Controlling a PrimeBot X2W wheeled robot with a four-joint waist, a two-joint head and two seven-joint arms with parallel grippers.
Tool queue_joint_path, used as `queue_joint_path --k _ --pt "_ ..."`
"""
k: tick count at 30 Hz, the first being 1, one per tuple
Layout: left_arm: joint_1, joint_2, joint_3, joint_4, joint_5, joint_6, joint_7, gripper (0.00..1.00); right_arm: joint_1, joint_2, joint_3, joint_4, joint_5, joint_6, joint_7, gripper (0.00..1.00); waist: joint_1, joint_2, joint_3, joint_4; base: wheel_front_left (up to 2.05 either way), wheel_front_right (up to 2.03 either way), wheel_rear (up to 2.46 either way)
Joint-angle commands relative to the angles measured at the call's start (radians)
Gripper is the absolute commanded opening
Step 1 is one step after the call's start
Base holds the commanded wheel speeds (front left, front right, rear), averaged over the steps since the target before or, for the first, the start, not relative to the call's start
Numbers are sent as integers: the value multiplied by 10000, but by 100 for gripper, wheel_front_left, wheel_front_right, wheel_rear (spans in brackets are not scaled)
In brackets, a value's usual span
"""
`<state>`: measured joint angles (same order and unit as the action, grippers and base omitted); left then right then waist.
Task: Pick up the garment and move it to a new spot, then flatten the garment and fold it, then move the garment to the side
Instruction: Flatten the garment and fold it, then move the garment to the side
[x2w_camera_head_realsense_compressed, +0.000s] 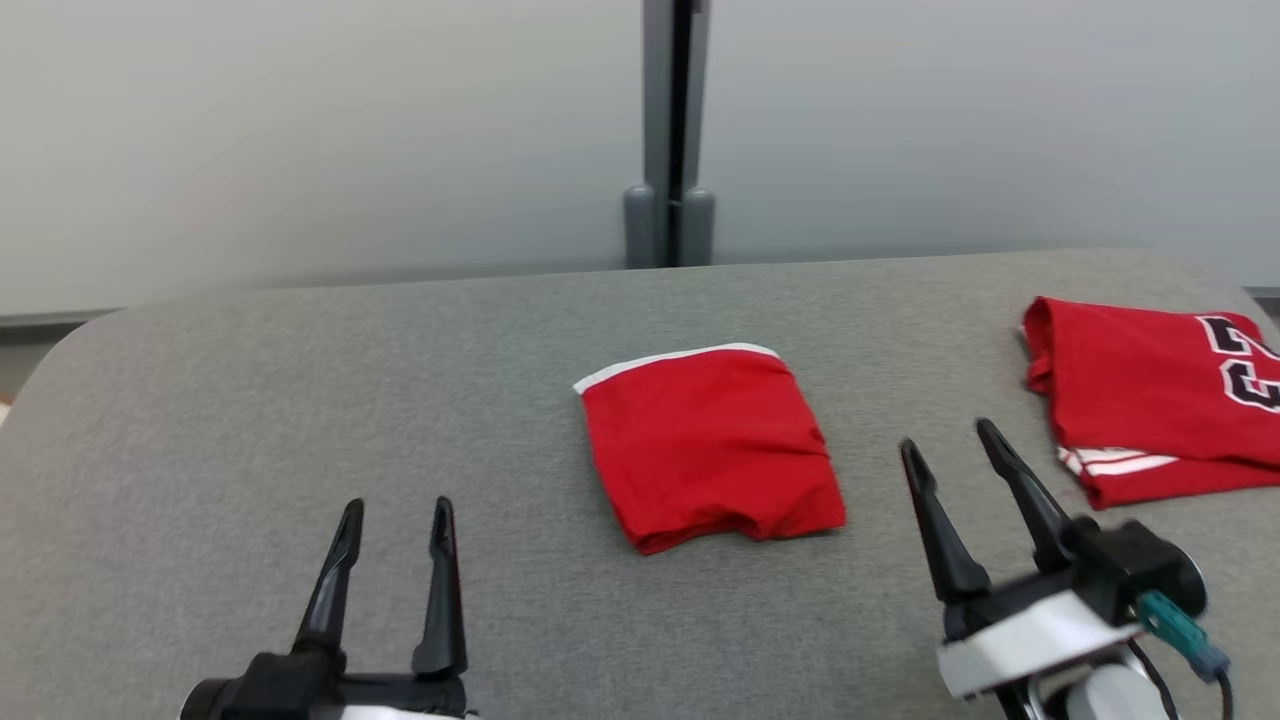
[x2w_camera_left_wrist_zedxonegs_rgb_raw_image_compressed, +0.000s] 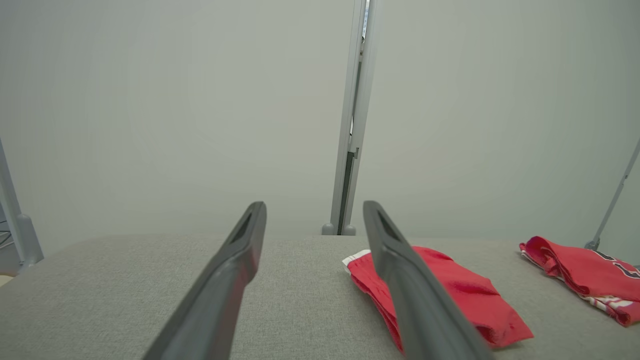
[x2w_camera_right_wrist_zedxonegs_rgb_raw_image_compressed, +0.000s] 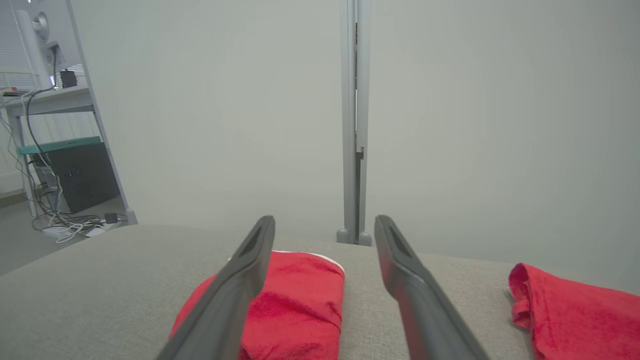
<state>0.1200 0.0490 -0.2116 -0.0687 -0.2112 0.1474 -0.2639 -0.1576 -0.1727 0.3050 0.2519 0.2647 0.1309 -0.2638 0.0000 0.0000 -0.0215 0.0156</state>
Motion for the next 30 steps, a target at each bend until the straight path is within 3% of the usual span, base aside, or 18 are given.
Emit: queue_joint_path --k 1,8,12,30 --pt "220 38 154 -53 61 26 0 100 379 -10 -208 -153 -192 -4 -3 100 0 0 -161 -339 0 0 0" --pt "1233 40 839 19 226 211 -1 100 2119 -21 -1182 -351 -680 -4 -4 100 0 0 -576 -462 0 0 0" --pt "1807 38 1024 195 295 28 0 100 2667 14 -1313 -381 -715 -4 -4 100 0 0 -793 -437 0 0 0" --pt "1990 38 955 755 812 -554 -1 100 2814 150 -1143 -390 -648 -5 -5 100 0 0 -868 -1 0 0 0"
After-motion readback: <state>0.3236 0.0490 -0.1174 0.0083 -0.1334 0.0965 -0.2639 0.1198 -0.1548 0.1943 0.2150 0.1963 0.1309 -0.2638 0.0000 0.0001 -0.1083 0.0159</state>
